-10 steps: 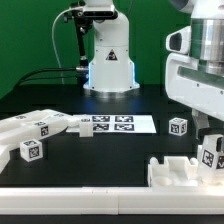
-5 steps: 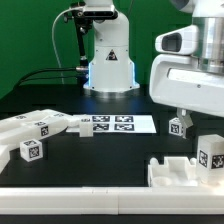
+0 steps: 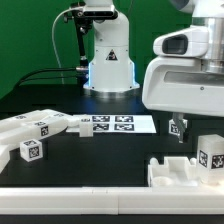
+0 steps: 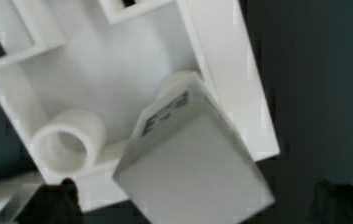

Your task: Assemble chair

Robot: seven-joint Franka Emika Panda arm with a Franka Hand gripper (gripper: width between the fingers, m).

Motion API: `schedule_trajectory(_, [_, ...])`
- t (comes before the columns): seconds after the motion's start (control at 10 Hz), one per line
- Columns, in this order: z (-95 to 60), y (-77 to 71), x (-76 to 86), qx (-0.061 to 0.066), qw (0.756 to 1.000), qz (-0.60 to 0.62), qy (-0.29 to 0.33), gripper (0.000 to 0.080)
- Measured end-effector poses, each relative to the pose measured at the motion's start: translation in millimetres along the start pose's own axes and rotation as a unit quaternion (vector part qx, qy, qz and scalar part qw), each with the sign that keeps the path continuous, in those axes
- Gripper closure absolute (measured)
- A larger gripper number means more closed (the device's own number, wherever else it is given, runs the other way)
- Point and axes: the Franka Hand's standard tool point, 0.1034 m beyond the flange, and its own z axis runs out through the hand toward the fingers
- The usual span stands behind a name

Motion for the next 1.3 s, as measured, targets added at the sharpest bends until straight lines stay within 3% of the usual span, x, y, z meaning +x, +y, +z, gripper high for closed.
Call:
schedule_trajectory(0.2, [2.8,-5.6,-3.3,0.004,0.993,-0.115,-0.003,0.0151])
schedule_trajectory(0.3, [2.5,-3.8,-1.3,0.005,0.994,-0.112,0.001,0.0151])
schedule_trajectory(0.4, [2.6,-4.6,-1.6,0.005,0.997,-0.083,0.001,0.0273])
schedule_trajectory(0.5, [2.7,-4.1,-1.5,0.005,0.997,-0.083,0.001,0.0273])
schedule_trajectory(0.7, [2.1,-1.8,-0.1,0.005,1.0,-0.015,0.001,0.0514])
schedule_trajectory(1.0, [3.6,6.0,3.8,0.003,0.993,0.118,0.005,0.0514])
schedule_trajectory(1.2, [4.2,7.8,4.9,0.012,0.961,0.277,0.003,0.0514])
schedule_trajectory(1.3, [4.4,5.2,4.0,0.021,0.923,0.384,-0.004,0.0514])
